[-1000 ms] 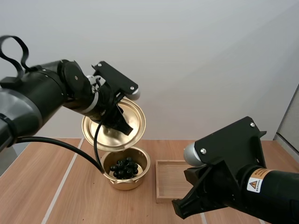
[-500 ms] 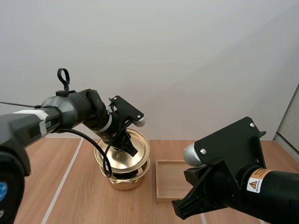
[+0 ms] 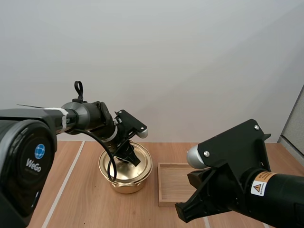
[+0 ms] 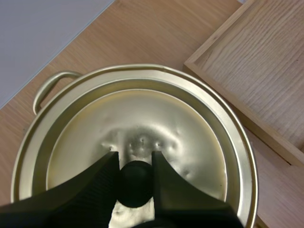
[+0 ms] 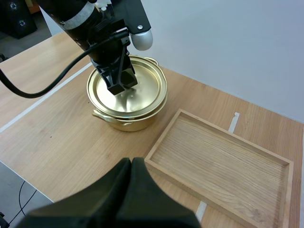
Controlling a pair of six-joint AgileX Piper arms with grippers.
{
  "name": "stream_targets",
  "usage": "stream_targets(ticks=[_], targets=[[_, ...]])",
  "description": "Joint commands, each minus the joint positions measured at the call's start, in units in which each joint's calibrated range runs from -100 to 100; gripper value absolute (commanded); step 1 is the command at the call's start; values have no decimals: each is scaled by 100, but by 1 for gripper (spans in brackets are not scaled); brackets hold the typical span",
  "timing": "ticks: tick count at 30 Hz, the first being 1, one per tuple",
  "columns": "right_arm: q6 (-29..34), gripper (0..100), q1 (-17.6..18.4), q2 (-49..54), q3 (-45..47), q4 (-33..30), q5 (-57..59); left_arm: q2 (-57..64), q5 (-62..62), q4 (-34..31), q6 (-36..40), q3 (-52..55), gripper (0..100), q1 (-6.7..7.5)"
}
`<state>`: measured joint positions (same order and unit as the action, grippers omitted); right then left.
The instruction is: Open the lid, put the grape in the pot, and close it
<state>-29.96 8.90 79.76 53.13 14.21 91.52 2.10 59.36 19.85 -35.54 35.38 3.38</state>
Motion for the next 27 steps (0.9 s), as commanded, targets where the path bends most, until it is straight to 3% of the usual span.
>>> stream_targets(ticks=[1, 9, 12, 15, 18, 20, 21, 27], targets=[[16, 0, -23, 46, 28, 9, 3, -99, -170, 150, -39, 0, 0, 14], [16, 0, -23, 46, 28, 9, 3, -160, -300, 348, -43, 0, 0, 14], [16, 0, -23, 46, 28, 9, 3, -160, -182, 348, -83, 0, 5, 14], [16, 0, -23, 46, 28, 9, 3, -160, 21, 348, -83, 0, 29, 14], [16, 0, -23, 46, 28, 9, 3, -146, 234, 348, -83, 0, 64, 14], [16, 0, -23, 46, 28, 9, 3, -107, 434, 358, -83, 0, 93, 14], [16, 0, -23, 46, 28, 9, 3, -76, 518, 358, -83, 0, 100, 14], [16, 0, -23, 46, 28, 9, -119, 622, 958, 382, 13, -13, 100, 14]])
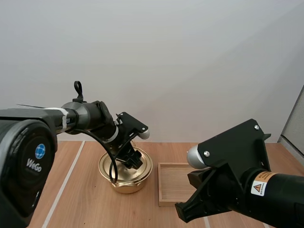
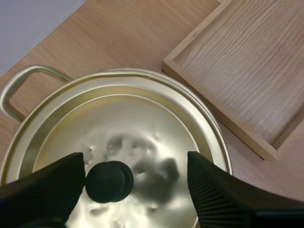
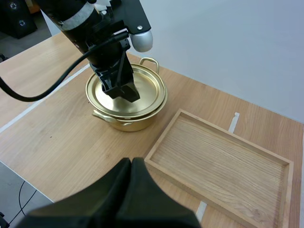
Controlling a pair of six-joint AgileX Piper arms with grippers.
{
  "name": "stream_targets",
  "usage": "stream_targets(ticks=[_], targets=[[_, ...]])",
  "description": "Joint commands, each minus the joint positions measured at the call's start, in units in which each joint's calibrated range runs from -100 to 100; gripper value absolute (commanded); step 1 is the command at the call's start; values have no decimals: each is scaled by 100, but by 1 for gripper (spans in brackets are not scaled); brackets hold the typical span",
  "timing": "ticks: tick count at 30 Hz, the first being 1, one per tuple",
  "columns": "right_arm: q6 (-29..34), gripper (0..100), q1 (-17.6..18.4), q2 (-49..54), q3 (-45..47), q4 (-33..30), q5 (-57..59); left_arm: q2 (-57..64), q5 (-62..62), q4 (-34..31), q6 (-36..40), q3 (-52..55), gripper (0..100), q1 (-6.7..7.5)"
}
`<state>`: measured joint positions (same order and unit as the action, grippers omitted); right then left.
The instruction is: Open the lid, put the grape in the pot, and close it
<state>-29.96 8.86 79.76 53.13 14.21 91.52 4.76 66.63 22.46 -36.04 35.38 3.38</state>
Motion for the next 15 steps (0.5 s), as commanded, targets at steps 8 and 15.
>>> stream_targets(ticks=[8, 15], targets=[[16, 0, -20, 46, 28, 9, -161, 2032, 844, 106, 195, -13, 100, 14], [16, 0, -20, 46, 28, 49, -162, 3269, 1338, 86, 214, -13, 100, 14]])
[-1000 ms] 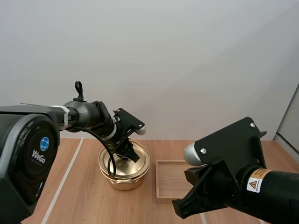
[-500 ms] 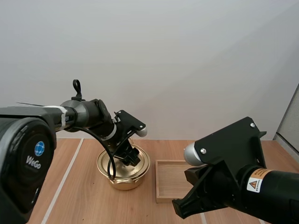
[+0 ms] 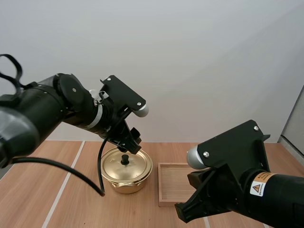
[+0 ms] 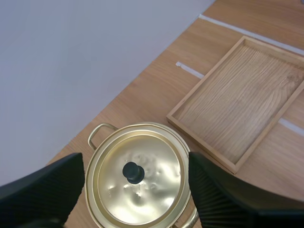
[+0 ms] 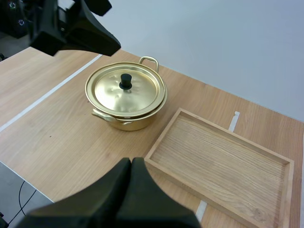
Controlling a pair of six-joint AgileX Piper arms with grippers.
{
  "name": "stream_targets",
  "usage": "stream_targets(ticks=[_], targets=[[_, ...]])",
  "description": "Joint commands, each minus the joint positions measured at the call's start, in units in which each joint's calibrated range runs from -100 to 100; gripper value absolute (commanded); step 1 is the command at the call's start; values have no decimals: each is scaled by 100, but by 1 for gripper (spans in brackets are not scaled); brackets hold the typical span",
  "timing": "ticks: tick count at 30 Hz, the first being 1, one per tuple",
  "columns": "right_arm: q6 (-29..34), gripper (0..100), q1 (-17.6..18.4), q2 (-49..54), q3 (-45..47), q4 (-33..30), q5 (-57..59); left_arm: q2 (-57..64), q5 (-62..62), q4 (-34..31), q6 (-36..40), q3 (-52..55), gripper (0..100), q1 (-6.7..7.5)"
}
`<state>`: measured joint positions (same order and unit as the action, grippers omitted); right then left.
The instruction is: Open the lid, put the grape in the pot, and close it
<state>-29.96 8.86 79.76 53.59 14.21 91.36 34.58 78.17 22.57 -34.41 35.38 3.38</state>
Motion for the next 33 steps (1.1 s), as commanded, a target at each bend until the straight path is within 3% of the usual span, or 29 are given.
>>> stream_targets(ticks=[1, 28, 31, 32, 33], targets=[[16, 0, -20, 46, -18, 49, -146, 417, 184, 57, 72, -13, 100, 14], [16, 0, -20, 46, -18, 49, -146, 1344, 519, -239, 431, -13, 100, 14], [16, 0, -20, 46, -18, 49, -146, 1735, 519, -398, 643, -13, 55, 14], [16, 0, -20, 46, -18, 49, -146, 1859, 519, -444, 681, -13, 44, 14], [16, 0, -20, 46, -18, 49, -146, 2049, 519, -536, 711, -13, 20, 14]])
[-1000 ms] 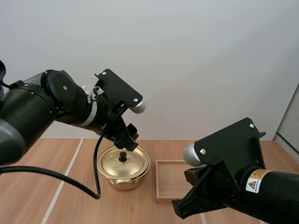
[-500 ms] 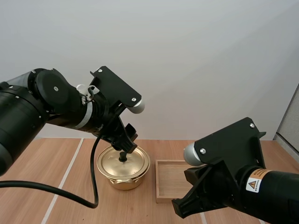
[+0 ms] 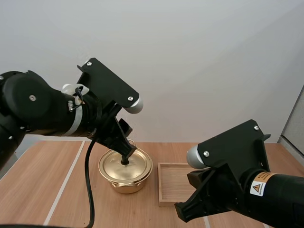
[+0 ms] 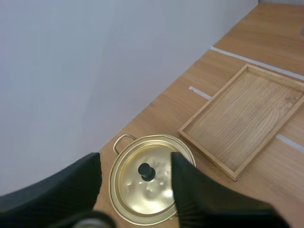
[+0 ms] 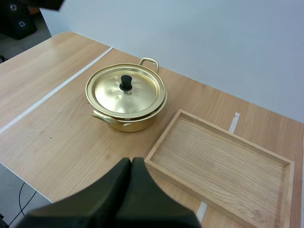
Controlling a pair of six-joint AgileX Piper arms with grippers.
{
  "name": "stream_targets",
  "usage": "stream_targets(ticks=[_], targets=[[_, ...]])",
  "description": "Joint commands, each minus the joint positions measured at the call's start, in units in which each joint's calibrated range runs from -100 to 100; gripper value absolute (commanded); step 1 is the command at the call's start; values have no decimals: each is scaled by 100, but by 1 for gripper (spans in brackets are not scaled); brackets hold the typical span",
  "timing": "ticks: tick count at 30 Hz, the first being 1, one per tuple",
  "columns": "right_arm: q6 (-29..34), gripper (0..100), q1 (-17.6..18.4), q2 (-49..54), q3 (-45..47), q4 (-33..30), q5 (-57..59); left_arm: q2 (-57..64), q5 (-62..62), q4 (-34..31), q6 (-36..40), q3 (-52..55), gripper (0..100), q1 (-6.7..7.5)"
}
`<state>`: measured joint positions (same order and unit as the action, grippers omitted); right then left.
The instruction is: Open the lid, put the grape in the pot, and close it
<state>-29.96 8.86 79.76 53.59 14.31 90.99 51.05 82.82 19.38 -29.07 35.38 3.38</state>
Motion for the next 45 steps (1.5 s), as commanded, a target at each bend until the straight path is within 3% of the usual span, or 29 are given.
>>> stream_targets(ticks=[1, 13, 19, 24, 31, 36, 42, 45], targets=[[16, 0, -20, 46, -18, 39, -109, 535, 54, -251, 191, -13, 3, 14], [16, 0, -20, 46, -18, 39, -109, 2310, 9, -340, 1135, 63, 0, 14], [28, 0, -20, 46, -18, 40, -350, 3034, -966, -342, 1698, 871, 0, 14], [641, 0, -83, 46, -18, -9, -1342, 3801, -2281, -352, 2099, 1843, 0, 14], [642, 0, -418, 175, 120, -31, -2541, 4385, -3049, -383, 2602, 2602, 0, 14], [642, 0, -748, 866, 736, -31, -4124, 4707, -3455, -383, 2627, 2918, 0, 7], [609, 0, -830, 2007, 1410, -70, -5904, 4895, -3971, -409, 2627, 2929, 0, -7], [609, 0, -823, 2024, 1625, -242, -6110, 4895, -3971, -421, 2627, 2929, 0, -7]])
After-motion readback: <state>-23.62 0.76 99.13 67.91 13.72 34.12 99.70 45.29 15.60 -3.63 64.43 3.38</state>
